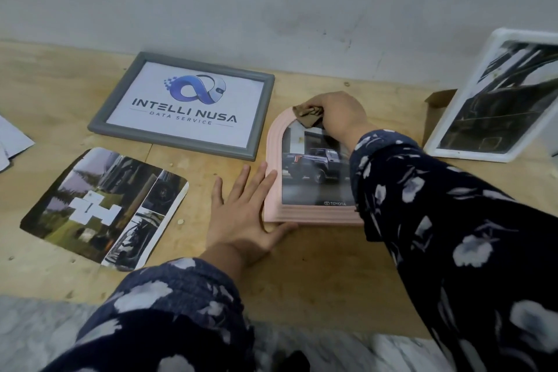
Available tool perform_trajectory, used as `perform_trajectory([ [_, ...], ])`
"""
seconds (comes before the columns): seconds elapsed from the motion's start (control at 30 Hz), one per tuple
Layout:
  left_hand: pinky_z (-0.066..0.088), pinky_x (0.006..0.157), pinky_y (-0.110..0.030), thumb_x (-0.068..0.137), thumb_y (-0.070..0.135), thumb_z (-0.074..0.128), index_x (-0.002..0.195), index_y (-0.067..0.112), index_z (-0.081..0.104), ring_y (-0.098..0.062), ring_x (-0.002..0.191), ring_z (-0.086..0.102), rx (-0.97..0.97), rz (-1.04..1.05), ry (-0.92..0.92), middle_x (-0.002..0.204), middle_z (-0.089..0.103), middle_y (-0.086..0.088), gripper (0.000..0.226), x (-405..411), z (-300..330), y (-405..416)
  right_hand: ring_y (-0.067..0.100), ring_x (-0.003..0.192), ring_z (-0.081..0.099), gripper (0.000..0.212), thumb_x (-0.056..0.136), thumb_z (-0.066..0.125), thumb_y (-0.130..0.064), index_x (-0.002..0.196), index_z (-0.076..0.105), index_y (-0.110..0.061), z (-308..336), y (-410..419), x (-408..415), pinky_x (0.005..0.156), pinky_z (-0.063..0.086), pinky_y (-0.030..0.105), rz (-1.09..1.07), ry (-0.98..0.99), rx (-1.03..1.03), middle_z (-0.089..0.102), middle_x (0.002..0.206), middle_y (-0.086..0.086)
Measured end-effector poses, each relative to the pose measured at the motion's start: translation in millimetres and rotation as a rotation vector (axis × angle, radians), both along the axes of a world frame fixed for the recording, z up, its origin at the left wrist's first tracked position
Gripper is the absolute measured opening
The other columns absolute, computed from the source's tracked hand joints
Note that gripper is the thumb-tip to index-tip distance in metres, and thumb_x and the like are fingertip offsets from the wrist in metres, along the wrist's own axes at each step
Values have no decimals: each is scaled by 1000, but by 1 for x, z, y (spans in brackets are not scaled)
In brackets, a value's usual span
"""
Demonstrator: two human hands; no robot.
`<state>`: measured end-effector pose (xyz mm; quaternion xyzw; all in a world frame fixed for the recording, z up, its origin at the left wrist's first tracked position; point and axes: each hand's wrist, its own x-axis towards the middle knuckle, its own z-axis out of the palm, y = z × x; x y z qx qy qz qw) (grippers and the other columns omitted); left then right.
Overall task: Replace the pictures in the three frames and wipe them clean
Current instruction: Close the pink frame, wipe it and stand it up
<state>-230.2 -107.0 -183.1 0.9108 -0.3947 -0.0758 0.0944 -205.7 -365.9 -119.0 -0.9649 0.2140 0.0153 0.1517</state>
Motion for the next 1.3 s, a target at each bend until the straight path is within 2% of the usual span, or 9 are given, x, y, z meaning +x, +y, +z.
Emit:
perform_trajectory([
  [0.13,-7,116,-55,73,90,15,152,40,-2,-11,148,-10,-1,4,0,157,-12,19,95,1,0,-1,33,105,62,50,81,43,4,119,68,-19,2,-19,-35,90,49,35,-192,32,53,67,118,11],
  [0.43,0,116,-55,73,87,22,153,38,9,-14,149,1,-42,14,-40,161,3,15,95,-1,-3,-2,28,109,61,59,86,42,4,134,55,-28,-17,19,-121,91,49,32,-311,-55,98,63,126,6],
  [0.57,-1,116,-54,72,88,20,153,38,9,-14,149,1,-24,8,-46,161,6,13,96,-3,-2,-3,29,105,60,63,88,40,3,138,48,-35,-24,41,-148,80,46,30,-385,-23,61,63,124,6],
  [0.7,1,116,-54,71,88,15,153,38,4,-14,149,-1,41,5,-39,162,2,11,97,-6,2,-2,28,106,59,61,86,39,3,135,51,-32,-24,66,-180,86,47,33,-385,-69,54,64,122,5],
  [0.87,6,116,-59,79,83,31,153,36,-7,-19,149,-6,215,27,96,162,-7,8,95,-9,24,-10,26,115,53,65,81,41,6,135,51,-28,-24,92,-219,92,45,32,-359,-112,113,58,133,-1],
  [0.97,10,115,-62,83,78,34,152,35,-13,-23,149,-7,289,53,156,162,-11,6,94,-15,32,-16,23,137,31,70,80,44,4,144,40,-23,-23,105,-235,114,28,34,-341,-8,193,36,151,-2],
  [1.03,14,115,-60,88,70,37,151,35,-14,-25,149,-2,247,73,160,163,-3,3,89,-24,37,-15,24,140,19,61,82,47,-8,141,44,-23,-18,109,-240,117,20,39,-292,54,210,27,154,-4],
  [1.17,18,115,-55,94,58,42,152,32,-11,-24,148,10,194,94,142,161,13,1,83,-38,45,2,22,121,29,37,92,40,-37,119,64,-29,0,101,-228,108,27,39,-339,99,188,37,136,-7],
  [1.3,17,116,-55,98,50,39,154,29,0,-23,148,13,189,175,164,161,16,-1,71,-12,66,24,22,113,35,30,85,45,-32,109,62,-35,16,105,-189,102,35,43,-349,132,160,44,122,-3],
])
